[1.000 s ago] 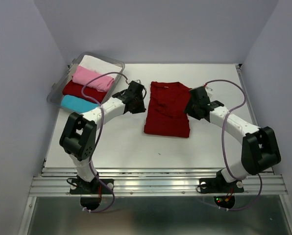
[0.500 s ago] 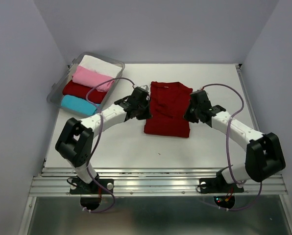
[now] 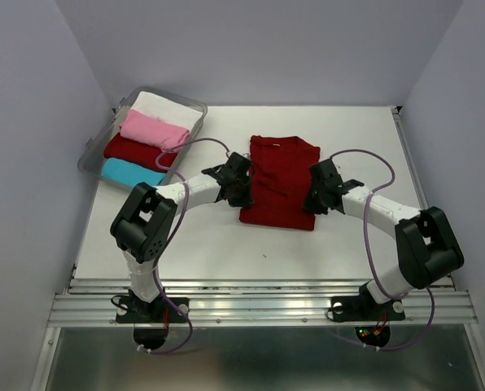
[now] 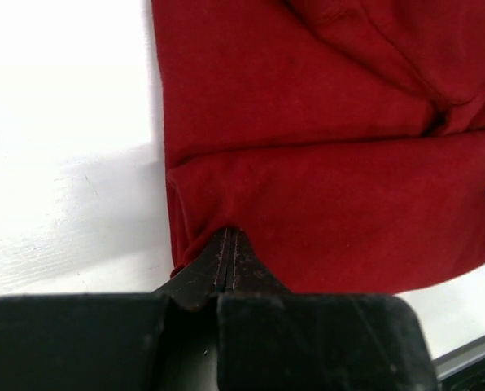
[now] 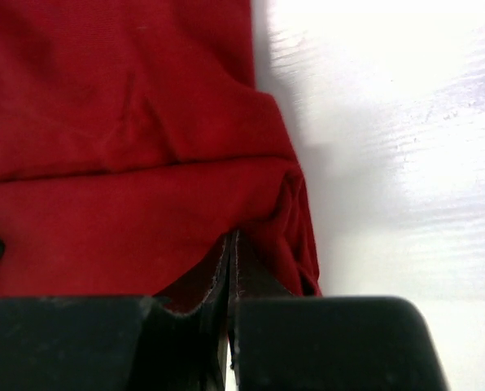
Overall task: Roll the t-shirts
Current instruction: Roll the T-shirt to the center of the board.
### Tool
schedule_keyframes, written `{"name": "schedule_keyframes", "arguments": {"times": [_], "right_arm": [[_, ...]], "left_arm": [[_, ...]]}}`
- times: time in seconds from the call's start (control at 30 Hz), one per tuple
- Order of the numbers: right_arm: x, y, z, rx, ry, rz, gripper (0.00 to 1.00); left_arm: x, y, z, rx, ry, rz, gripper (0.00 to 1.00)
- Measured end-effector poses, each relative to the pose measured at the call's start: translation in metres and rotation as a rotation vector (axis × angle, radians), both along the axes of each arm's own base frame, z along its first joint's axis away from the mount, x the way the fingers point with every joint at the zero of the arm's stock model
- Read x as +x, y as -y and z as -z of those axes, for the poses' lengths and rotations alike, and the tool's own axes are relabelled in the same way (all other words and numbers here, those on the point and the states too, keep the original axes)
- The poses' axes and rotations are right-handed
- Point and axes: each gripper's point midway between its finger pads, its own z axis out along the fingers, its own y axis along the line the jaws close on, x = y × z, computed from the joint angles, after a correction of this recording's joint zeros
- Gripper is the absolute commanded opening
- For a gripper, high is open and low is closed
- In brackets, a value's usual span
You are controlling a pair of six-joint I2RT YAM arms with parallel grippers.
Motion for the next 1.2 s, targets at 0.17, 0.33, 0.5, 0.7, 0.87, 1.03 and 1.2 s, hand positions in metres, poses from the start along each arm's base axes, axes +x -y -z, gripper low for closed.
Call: {"name": "schedule_keyframes", "arguments": {"times": [0.17,0.33,0.5,0.7,0.87,1.03,1.2], "right_arm": [[0.001,-0.019,-0.041,0.022,0.092,-0.050,0.02],[0.006,-0.056,-0.056,0.082,0.136,-0.118,0.02],[0.005,-0.062,-0.005,0.067,0.037,-0.109,0.02],[0.006,-0.067,0.009,0.089,0.020,-0.103,0.05],[0.004,-0.052,-0.009,0.054,0.046,-0.089,0.06],[0.013,-0.025,-0.048,0.035,0.141,-0.038,0.06],[0.012,-0.011,-0.051,0.005,0.149,-0.016,0.06]], "left_arm": [[0.000,0.005,-0.030,-0.039,0.041,0.011,0.00],[-0.004,0.028,-0.069,-0.156,0.094,0.050,0.00],[-0.014,0.047,-0.056,-0.235,0.041,0.071,0.00],[-0.030,0.046,0.009,-0.195,-0.097,0.060,0.00],[-0.025,0.039,0.004,-0.167,-0.066,0.055,0.00],[-0.017,0.025,-0.023,-0.124,0.004,0.043,0.00],[-0.001,0.013,-0.045,-0.129,0.071,0.013,0.00]]}}
